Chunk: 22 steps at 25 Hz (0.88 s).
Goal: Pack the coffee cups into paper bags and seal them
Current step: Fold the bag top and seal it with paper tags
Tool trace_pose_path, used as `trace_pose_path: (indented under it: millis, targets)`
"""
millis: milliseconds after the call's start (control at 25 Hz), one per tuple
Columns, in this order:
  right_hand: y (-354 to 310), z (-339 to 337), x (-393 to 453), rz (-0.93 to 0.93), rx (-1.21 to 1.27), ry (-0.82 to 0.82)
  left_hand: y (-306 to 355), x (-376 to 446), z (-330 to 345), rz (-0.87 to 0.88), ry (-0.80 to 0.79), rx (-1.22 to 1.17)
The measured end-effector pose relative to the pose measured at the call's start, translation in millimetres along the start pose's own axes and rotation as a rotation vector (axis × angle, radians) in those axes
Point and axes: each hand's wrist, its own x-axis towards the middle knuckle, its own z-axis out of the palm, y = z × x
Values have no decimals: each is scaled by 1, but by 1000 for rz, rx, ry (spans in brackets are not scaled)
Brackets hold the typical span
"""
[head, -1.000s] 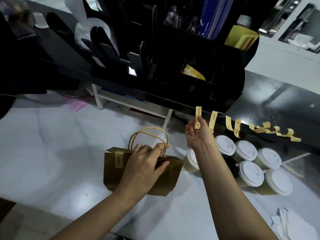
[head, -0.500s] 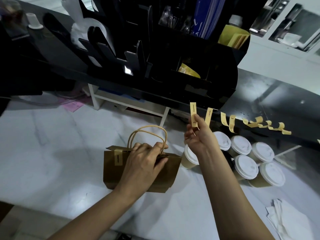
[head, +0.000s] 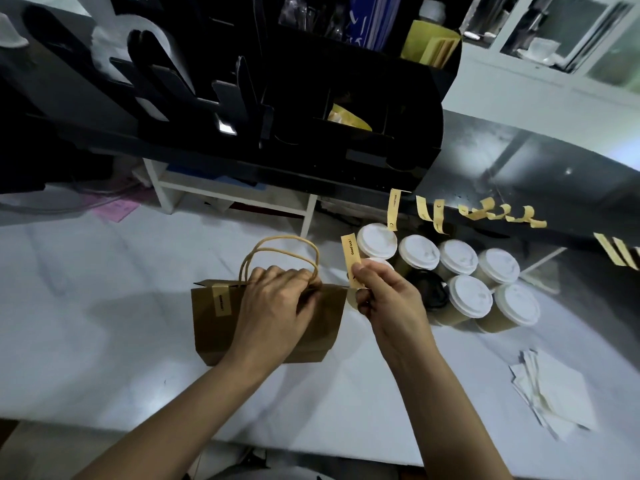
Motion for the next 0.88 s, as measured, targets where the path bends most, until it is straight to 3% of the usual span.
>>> trace_pose_path:
  millis: [160,880]
  targets:
    - [11,0,-16,-33,-105,-27,1,-1,-1,-18,-10,-1]
    - [31,12,-19,-50,-122,-10,8,-2,-8,-42,-56,-40]
